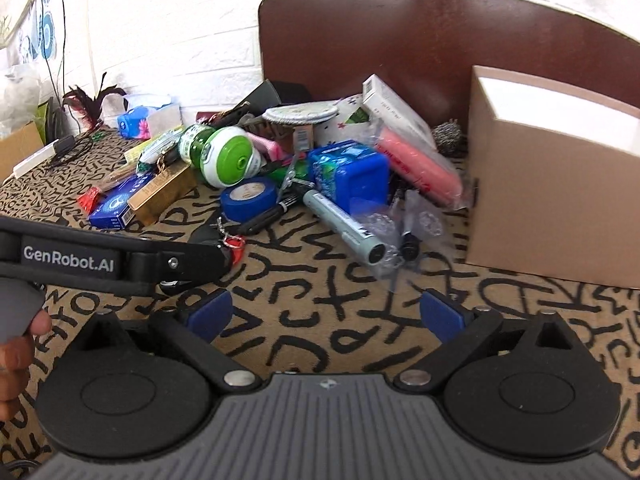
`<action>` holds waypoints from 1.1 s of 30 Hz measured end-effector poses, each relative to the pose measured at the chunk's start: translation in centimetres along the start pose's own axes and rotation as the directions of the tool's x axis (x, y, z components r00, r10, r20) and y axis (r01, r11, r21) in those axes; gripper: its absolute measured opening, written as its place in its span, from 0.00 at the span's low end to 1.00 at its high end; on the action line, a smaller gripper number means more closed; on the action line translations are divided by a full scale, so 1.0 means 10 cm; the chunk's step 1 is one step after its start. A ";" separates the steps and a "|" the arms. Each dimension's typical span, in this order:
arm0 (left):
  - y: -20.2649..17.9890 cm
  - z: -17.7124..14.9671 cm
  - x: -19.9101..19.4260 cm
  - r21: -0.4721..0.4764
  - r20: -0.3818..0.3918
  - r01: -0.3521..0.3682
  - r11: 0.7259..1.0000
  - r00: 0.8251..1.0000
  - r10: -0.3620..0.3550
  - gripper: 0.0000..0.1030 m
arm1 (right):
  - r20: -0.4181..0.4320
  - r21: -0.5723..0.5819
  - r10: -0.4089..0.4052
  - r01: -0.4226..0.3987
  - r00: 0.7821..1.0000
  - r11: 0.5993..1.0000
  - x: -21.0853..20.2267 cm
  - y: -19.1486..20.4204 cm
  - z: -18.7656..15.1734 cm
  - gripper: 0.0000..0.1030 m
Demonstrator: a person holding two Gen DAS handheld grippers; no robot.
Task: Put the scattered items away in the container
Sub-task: 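Withdraw both tools from the box back toward the clutter, then grasp the car keys with red tag with the left gripper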
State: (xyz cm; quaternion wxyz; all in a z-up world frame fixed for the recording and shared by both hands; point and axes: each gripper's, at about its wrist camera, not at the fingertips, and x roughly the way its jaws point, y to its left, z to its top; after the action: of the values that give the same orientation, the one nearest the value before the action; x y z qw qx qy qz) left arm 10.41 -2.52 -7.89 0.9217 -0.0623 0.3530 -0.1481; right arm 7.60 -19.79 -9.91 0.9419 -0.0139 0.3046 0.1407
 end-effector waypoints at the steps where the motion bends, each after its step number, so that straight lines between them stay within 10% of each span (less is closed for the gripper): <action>1: 0.01 0.00 0.02 0.012 -0.006 0.002 1.000 1.000 -0.002 0.87 | -0.007 -0.001 0.004 -0.004 1.000 1.000 0.03 0.01 0.00 0.94; 33: 0.30 0.28 0.51 0.059 -0.151 0.129 0.990 0.981 -0.119 0.64 | -0.082 -0.187 0.167 -0.179 0.983 0.966 0.45 0.63 0.07 0.64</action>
State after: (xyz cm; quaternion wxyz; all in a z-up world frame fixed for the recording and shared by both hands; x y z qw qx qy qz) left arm 16.59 -1.25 -9.67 0.8836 -0.0414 0.4103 -0.2217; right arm 9.80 -12.51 -11.57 0.9096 -0.0833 0.3205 0.2508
